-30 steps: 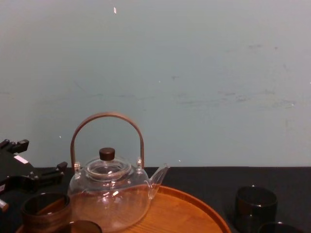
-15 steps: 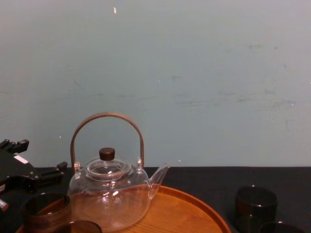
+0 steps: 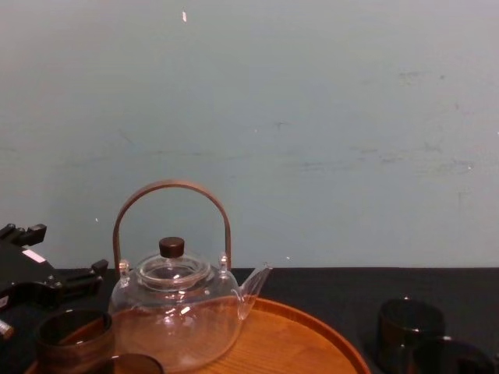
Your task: Pick up the glass from the table and place it on the tray.
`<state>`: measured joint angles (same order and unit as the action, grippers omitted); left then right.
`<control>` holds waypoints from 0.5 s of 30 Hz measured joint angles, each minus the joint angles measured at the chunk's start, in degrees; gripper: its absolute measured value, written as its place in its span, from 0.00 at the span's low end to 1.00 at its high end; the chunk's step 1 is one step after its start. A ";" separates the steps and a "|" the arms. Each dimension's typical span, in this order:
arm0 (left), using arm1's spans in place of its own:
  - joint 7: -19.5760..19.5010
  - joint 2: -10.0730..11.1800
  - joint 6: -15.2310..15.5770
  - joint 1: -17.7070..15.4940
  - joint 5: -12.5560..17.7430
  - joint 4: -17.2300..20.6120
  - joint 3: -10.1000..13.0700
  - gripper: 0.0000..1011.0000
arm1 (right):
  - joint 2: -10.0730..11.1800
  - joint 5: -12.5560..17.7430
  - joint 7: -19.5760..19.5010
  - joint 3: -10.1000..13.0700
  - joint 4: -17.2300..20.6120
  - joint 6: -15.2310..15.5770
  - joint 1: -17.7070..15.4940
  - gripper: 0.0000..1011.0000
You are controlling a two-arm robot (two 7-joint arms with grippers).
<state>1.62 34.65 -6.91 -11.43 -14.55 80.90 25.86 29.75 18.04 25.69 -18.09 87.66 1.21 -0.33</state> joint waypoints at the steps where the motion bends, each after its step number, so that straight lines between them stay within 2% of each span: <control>1: 0.00 0.00 0.00 0.00 0.00 0.00 0.00 0.99 | 0.11 0.08 0.09 0.06 0.60 -0.02 -0.18 0.89; 9: 0.00 0.00 0.00 0.00 0.00 0.00 0.00 0.99 | 1.25 0.85 1.10 0.12 5.11 -0.02 -1.57 0.89; 15: 0.00 0.00 0.00 0.00 0.00 0.00 0.00 0.99 | 1.65 0.97 1.81 -0.90 7.18 0.01 -1.83 0.89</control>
<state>1.62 34.65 -6.91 -11.43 -14.55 80.90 25.86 31.39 19.02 27.50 -18.99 94.83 1.22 -2.16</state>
